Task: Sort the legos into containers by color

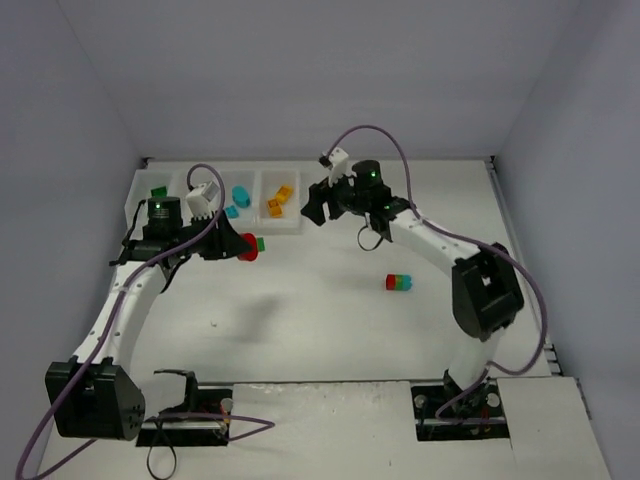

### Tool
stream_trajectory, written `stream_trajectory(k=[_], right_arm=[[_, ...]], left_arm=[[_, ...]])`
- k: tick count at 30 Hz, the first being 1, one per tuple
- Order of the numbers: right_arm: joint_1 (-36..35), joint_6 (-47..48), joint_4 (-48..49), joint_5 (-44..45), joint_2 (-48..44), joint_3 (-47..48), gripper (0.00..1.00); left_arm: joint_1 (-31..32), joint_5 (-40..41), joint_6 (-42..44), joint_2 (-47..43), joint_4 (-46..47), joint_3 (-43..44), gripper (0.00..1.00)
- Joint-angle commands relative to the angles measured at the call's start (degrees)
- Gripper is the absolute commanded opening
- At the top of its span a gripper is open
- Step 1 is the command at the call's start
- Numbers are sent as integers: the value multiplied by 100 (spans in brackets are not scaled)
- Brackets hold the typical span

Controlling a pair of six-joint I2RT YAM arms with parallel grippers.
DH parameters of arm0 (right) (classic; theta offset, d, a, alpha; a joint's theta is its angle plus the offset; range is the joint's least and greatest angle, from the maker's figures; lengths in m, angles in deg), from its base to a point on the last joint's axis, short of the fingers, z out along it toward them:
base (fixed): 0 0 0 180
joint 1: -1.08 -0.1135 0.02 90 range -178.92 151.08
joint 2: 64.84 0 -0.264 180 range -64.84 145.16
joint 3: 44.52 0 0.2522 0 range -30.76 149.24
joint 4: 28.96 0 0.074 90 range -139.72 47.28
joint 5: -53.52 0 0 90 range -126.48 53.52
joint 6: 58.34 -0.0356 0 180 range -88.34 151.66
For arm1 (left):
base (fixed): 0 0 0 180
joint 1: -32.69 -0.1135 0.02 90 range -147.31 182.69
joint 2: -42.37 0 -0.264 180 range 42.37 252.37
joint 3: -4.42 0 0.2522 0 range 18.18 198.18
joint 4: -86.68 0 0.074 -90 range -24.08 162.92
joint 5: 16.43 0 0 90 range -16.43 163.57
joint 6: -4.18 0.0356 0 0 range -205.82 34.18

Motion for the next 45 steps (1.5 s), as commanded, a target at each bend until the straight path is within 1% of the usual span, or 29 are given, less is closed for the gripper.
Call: stream_trajectory(k=[1, 3, 5, 6, 8, 9, 10, 12, 16, 18, 22, 29, 33, 35, 42, 45], right_arm=[[-118, 604, 246, -436, -1175, -688, 66], [-249, 911, 132, -305, -1676, -1031, 68], [-311, 983, 114, -190, -2070, -1436, 71], [-346, 1052, 114, -155, -2195, -1542, 72], [-487, 1158, 114, 55, -2467, -1823, 75], [-548, 1220, 105, 126, -2538, -1894, 76], [-819, 1446, 105, 536, -2774, -2077, 76], [-970, 1571, 87, 644, -2820, -2105, 76], [-1409, 1914, 61, 1434, -2899, -2105, 76], [-1646, 2072, 61, 1646, -2864, -2079, 76], [-1910, 2222, 192, 2138, -2829, -2044, 76], [-2025, 2371, 272, 2367, -2732, -1982, 75], [-2052, 2459, 307, 2368, -2653, -1947, 71], [-2052, 2477, 307, 2333, -2636, -1930, 67], [-2087, 2486, 403, 2254, -2521, -1912, 62], [-2087, 2486, 421, 2227, -2539, -1921, 51]], left_arm=[[-44, -524, 660, 233, 171, 644, 0], [-35, -858, 932, 523, 40, 969, 0], [-26, -1008, 1204, 821, -154, 1233, 0], [18, -1026, 1310, 901, -372, 1504, 0], [114, -912, 1678, 1120, -654, 1813, 0], [271, -711, 1819, 1182, -908, 1954, 0], [525, -466, 2238, 1392, -1294, 2425, 0], [641, -463, 2295, 1499, -1341, 2605, 0], [914, -639, 2357, 1622, -1429, 2825, 0], [1142, -656, 2401, 1692, -1473, 2912, 0], [1380, -762, 2401, 1807, -1587, 3018, 0], [1521, -946, 2471, 1930, -1807, 3159, 0], [1556, -973, 2497, 1965, -1930, 3194, 0], [1565, -991, 2497, 2000, -1965, 3221, 0], [1591, -1087, 2471, 2097, -2001, 3282, 0], [1600, -1166, 2445, 2115, -1974, 3282, 0]])
